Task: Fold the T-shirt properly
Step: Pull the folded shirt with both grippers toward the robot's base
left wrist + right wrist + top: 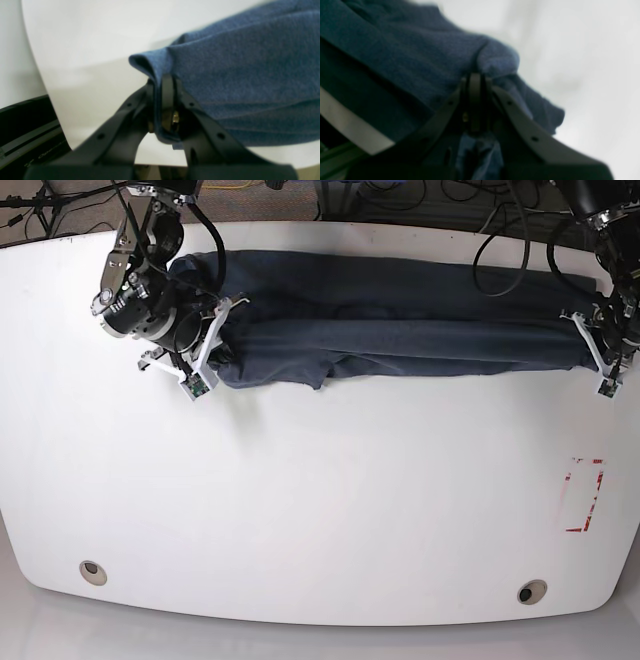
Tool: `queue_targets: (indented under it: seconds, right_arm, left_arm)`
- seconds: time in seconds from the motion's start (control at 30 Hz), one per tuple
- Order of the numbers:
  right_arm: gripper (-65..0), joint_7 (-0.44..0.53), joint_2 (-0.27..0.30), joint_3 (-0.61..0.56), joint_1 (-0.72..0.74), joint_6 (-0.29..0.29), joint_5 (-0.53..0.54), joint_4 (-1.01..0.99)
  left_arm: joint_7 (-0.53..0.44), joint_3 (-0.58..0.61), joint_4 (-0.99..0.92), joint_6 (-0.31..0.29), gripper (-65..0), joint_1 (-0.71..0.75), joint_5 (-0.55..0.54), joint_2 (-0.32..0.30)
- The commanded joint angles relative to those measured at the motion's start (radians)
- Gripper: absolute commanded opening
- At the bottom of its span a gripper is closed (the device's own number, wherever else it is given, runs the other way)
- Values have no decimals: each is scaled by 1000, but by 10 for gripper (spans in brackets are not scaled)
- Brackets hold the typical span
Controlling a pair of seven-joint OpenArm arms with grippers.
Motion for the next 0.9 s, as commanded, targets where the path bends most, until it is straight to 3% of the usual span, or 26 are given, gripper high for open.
queue_targets:
  seconds: [0.0,0.67,0.87]
  right_arm:
    - [-650,11,12,3,-15,-1,28,21]
    - [-650,13,63,-3,-113,-1,31,16]
    - [-650,13,77,-3,-125,-1,30,14]
  left_arm:
    - [5,-7,14,6,-633,11,16,-34]
    - [3,79,11,6,-629,92,17,-43]
    - [2,82,11,6,-576,111,39,-45]
